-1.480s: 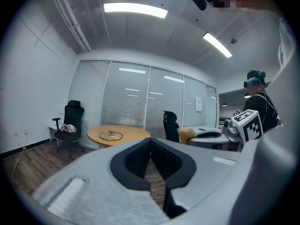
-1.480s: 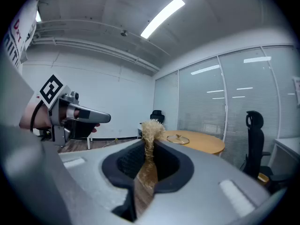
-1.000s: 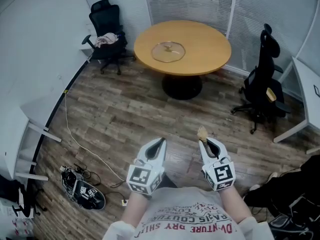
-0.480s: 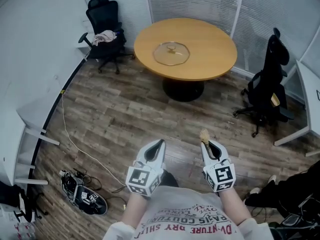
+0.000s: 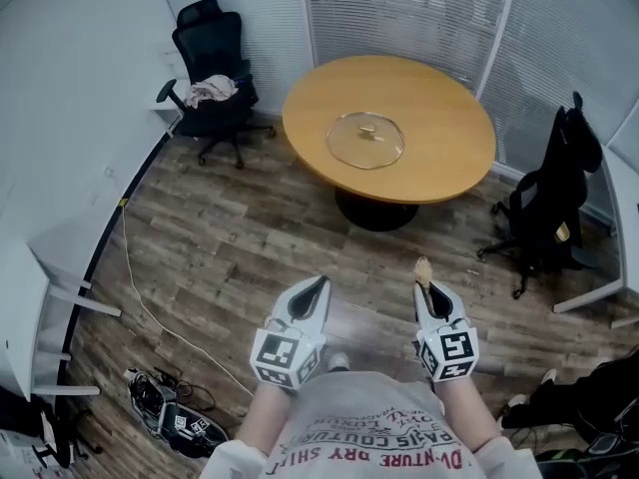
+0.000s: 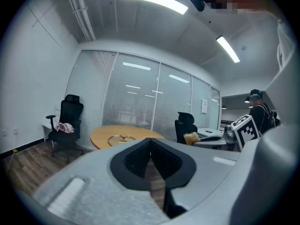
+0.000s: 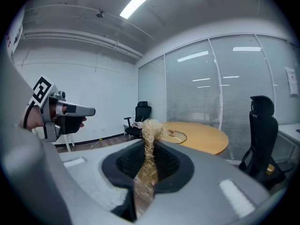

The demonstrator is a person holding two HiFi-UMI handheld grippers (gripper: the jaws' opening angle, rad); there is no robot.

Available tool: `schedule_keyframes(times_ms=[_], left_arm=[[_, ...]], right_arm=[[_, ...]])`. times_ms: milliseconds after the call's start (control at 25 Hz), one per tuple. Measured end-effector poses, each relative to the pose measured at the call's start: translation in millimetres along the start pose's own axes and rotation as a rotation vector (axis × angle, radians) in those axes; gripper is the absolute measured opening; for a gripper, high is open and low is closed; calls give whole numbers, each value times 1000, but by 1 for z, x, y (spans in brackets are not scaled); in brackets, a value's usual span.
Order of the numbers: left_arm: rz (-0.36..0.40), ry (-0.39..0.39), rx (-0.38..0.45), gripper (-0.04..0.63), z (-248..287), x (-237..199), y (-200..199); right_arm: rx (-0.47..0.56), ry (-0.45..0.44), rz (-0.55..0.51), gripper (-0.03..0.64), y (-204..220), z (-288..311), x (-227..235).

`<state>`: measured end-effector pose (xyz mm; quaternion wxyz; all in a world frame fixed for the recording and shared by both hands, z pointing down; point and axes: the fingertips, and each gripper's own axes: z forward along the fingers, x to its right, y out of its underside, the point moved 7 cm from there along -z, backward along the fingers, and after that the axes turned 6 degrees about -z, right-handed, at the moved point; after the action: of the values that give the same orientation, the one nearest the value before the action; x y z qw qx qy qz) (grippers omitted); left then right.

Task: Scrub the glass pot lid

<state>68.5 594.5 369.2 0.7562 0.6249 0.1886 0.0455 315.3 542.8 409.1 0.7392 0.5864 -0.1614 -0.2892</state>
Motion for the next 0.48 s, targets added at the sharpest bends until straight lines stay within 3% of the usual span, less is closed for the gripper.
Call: schedule_keyframes(times_ms=[240,480], left_arm=[[-30,-49,-8,8,11,-65,-5],[-52,-87,-32,8,38,-104,-4]], right_arm=[[-13,2,-5,52,-13,64,-13],[-43,-3,17,52,-14,124,3]])
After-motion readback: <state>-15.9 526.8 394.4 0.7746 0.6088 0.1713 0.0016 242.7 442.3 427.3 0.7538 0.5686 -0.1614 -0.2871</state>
